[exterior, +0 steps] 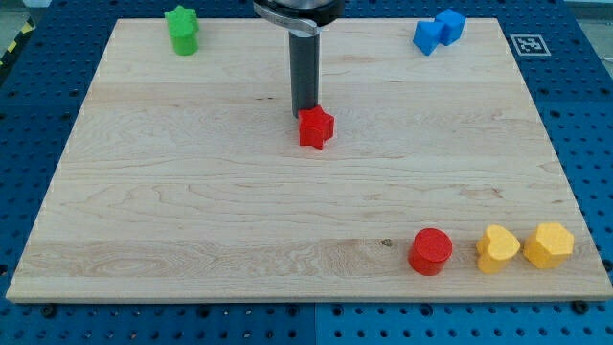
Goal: Keep the red star at the bottom center of the board
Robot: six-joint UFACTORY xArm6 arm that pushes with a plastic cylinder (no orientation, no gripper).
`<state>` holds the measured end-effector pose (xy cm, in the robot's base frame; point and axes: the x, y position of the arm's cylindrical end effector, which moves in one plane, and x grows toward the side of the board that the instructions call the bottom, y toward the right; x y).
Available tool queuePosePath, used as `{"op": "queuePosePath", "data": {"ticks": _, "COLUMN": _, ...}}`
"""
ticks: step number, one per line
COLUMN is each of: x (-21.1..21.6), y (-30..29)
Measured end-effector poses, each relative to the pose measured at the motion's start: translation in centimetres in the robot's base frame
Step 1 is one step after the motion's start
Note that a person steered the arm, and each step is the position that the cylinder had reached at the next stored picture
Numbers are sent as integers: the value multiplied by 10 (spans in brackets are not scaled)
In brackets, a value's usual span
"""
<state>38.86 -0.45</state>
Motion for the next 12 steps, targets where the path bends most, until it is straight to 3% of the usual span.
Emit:
{"op": "queuePosePath", "data": {"ticks": 1, "x": 3, "y": 2}}
{"op": "queuePosePath", "data": {"ticks": 4, "x": 79, "y": 18}}
{"op": "queuePosePath", "data": {"ticks": 6, "x": 75, "y": 38}}
{"op": "queuePosePath", "data": {"ticks": 10, "x": 150, "y": 39}}
{"op": "queuePosePath", "data": {"ticks": 12, "x": 164, "y": 39}}
